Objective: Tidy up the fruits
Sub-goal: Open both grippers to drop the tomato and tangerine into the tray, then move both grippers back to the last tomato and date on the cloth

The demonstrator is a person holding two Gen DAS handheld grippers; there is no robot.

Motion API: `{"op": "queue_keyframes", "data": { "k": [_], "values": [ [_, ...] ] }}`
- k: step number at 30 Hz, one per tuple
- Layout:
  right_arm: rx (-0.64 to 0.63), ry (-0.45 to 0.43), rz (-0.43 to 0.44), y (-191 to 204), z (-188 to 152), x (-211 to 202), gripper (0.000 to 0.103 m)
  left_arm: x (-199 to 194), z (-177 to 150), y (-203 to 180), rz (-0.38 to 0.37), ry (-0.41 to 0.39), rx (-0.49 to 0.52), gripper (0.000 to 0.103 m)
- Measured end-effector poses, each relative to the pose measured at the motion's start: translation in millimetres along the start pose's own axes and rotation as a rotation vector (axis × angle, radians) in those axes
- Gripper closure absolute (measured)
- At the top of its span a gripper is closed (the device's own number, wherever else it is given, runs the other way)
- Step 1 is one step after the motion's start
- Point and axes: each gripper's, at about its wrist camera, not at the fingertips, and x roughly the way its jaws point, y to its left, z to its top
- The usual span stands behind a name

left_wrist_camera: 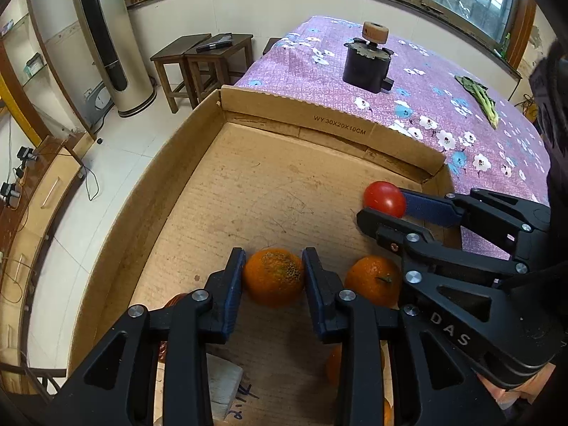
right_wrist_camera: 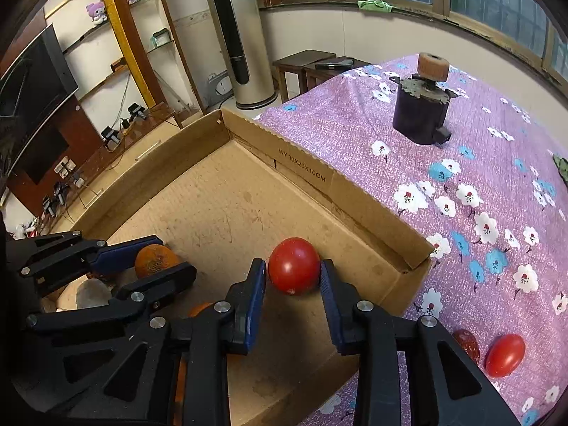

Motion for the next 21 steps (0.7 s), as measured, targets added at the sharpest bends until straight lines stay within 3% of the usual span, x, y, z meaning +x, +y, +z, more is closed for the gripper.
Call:
{"op": "queue_keyframes", "data": {
  "k": [7, 12, 21],
  "values": [
    [0.029, -0.044, 0.023, -5, -9, -24, 0.064, -14, -10, 2, -0.003, -0.015, -0.028, 0.071],
    [0.067, -0.107, 0.043, -11, -28, -63, 0.054, -41, -21, 2, -0.011, -0.086, -0.06, 0.059],
    [0.136, -0.162, 0.076, -23, -74, -116, 0.054, -71, -36, -8, -0.031, -0.147, -0.069, 0.055]
  ]
}}
